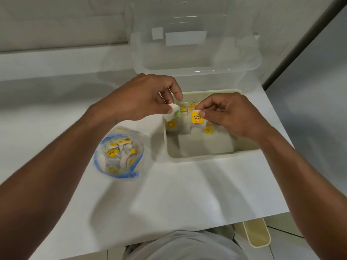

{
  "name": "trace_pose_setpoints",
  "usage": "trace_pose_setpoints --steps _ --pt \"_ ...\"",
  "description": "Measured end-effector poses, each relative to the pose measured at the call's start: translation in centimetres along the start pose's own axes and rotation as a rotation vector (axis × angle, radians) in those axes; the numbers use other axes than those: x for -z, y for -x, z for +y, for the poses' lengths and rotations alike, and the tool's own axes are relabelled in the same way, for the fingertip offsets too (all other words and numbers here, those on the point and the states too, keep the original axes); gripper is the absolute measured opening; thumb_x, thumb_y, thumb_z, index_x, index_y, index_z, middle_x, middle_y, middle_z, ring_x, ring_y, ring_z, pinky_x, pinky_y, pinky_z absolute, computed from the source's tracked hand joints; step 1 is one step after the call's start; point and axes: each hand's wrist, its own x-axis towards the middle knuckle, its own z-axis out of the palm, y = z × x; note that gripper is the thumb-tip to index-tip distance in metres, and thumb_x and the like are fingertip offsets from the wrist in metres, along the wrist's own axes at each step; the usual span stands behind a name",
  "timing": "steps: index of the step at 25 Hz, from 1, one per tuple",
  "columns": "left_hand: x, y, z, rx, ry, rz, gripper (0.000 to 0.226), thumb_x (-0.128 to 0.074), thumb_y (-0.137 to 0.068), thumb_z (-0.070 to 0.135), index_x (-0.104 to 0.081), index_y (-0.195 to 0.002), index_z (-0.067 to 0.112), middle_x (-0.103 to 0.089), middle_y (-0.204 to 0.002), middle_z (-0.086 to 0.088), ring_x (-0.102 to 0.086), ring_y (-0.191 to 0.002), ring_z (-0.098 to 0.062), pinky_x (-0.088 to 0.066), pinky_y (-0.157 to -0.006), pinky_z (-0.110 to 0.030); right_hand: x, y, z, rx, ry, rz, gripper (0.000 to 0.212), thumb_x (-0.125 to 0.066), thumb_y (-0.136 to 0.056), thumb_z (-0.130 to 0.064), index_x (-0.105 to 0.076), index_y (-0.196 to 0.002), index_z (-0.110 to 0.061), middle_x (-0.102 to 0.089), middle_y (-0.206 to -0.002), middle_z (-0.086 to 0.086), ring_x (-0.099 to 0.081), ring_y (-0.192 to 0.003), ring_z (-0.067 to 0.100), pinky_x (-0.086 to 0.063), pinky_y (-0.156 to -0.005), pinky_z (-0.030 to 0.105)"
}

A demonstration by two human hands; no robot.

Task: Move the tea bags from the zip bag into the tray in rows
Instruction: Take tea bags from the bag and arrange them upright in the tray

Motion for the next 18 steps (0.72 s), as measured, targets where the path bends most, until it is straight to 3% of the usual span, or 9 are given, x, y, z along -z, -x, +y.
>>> trace_pose_setpoints --steps 2,6,11,18 --pt "-1.0 -1.4 0.7 -0.005 0.002 -0.009 0.030 -0.078 -0.083 0.010 -0.067 -0.100 0.032 -0.069 -0.088 0.009 -0.067 -0.074 -0.007 -0.056 -0.075 -0.035 1.3 -0.2 0.9 -0.007 0.016 0.001 0.010 -0.072 -0.087 -0.018 -0.076 -0.095 -0.024 -0.073 -0.082 -0.003 -0.071 -0.075 0.017 -0.059 -0.077 0.035" --pt "-3.1 -3.9 1.2 -0.002 -0.011 -0.045 0.030 -0.076 -0.085 0.011 -0.066 -0.102 0.033 -0.066 -0.091 0.012 -0.066 -0.077 -0.007 -0.057 -0.076 -0.035 3.3 -0.8 2.6 -0.011 0.103 0.001 0.010 -0.074 -0.086 -0.022 -0.074 -0.091 -0.030 -0.070 -0.075 -0.010 -0.065 -0.067 0.005 -0.052 -0.069 0.027" --pt "-5.3 -6.7 1.0 0.012 -0.018 -0.051 0.025 -0.077 -0.083 0.011 -0.066 -0.099 0.028 -0.065 -0.091 0.013 -0.065 -0.079 -0.006 -0.056 -0.082 -0.035 4.9 -1.7 4.7 -0.037 0.135 0.002 0.008 -0.075 -0.084 -0.025 -0.074 -0.091 -0.029 -0.071 -0.077 -0.010 -0.066 -0.072 0.005 -0.054 -0.076 0.030" --pt "-7.4 -8.6 0.4 0.050 -0.036 -0.055 0.025 -0.078 -0.082 0.010 -0.066 -0.098 0.026 -0.071 -0.091 0.010 -0.067 -0.087 -0.006 -0.056 -0.084 -0.038 5.4 -2.5 5.8 -0.033 0.278 -0.007 0.007 -0.073 -0.083 -0.027 -0.073 -0.086 -0.033 -0.069 -0.079 -0.015 -0.062 -0.072 -0.001 -0.045 -0.068 0.021"
